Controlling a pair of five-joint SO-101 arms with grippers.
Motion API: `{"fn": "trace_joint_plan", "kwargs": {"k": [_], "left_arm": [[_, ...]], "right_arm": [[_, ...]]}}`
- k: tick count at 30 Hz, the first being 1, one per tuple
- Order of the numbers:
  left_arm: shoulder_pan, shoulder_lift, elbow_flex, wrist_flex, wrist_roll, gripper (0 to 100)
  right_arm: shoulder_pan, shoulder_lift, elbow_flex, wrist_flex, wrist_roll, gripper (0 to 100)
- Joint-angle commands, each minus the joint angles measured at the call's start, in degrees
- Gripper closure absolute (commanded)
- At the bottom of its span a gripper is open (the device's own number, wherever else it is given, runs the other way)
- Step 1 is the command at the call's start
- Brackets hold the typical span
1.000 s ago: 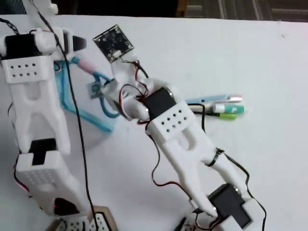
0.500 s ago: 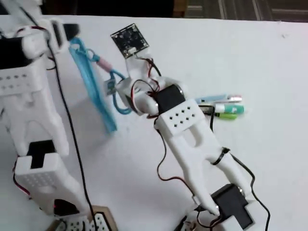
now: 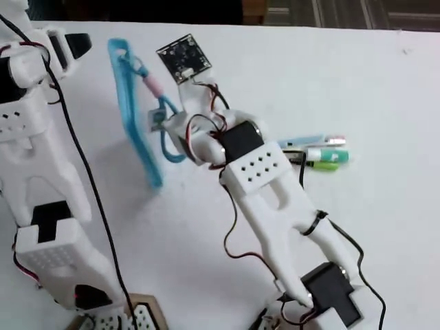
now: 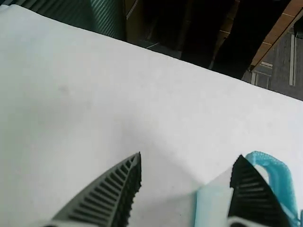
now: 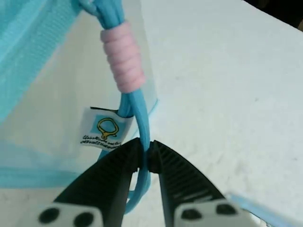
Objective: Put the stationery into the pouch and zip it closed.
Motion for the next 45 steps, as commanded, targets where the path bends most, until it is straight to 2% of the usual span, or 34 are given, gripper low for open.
{"fn": "trace_joint_plan", "kwargs": {"k": [1,7,16,23,31,37,39,42,45], "left_arm": [[2.1,-2.9,-0.2,0.2,-0.4,69],[5.5,-3.0,-0.2,0.2,-0.4,69],[5.6,-2.4,0.5,0.3,-0.4,69],[5.3,-1.8,6.8,-0.4,-0.4,69],[5.9,-1.7,9.1,-5.4,-0.4,69],[8.1,-1.7,18.1,-10.0,-0.4,70],[8.5,-1.7,20.8,-11.4,-0.4,73],[8.4,-1.7,23.4,-14.2,-0.4,84],[8.0,-1.7,23.6,-16.0,-4.3,93]], "right_arm": [[0.5,-1.8,-0.4,-0.4,0.5,98.1],[0.5,-1.8,-0.4,-0.4,0.5,98.1],[0.5,-1.7,-0.4,-0.4,0.5,98.1],[0.5,-1.7,-0.4,-0.4,0.4,98.1],[0.5,-1.7,-0.4,-0.4,0.4,98.1],[0.5,-1.7,-0.3,-0.3,0.4,98.1],[0.5,-1.7,-0.3,-0.2,0.4,98.1],[0.6,-2.1,-0.3,-0.1,0.4,98.1],[2.2,-2.2,-0.3,0.0,0.5,98.1]]}}
